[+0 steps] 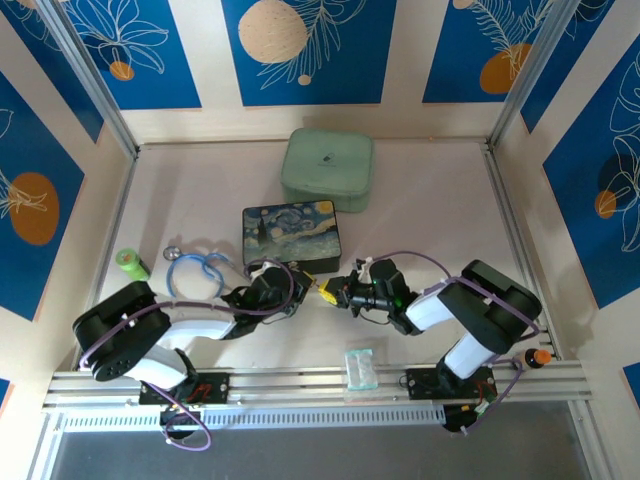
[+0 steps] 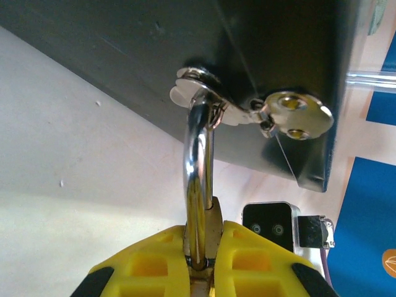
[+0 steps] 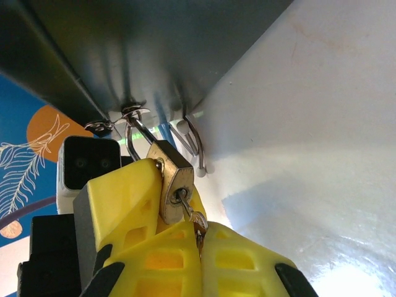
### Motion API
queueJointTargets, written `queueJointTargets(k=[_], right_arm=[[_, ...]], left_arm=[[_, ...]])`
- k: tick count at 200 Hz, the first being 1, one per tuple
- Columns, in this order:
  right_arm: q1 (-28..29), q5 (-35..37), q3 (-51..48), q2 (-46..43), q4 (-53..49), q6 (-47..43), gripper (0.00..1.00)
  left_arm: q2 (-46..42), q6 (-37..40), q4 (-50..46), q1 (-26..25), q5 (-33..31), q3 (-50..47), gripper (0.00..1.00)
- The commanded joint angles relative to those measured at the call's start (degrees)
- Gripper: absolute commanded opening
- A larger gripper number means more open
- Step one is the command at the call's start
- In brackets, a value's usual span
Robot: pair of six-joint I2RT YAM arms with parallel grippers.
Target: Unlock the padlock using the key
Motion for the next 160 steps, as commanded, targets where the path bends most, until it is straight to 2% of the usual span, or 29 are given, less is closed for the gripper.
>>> queueJointTargets(k=[1, 32, 80, 160], right_arm=[[-1.9, -4.8, 2.3, 3.4, 5.1, -1.6, 0.00], [-3.2, -7.8, 3.8, 7.2, 8.3, -1.8, 0.00], [-3.8, -8.2, 4.9, 9.0, 9.2, -2.1, 0.00], [-3.5, -6.3, 4.9, 8.5, 8.2, -1.7, 0.00]], left_arm=[[-0.7, 1.6, 4.8, -0.4, 3.7, 2.9, 0.00], [-0.7, 2.4, 5.9, -0.4, 5.0, 2.7, 0.00], [2.2, 3.6, 9.4, -0.4, 10.1, 4.6, 0.00], [3.4, 4.4, 9.4, -0.4, 11.0, 5.8, 0.00]])
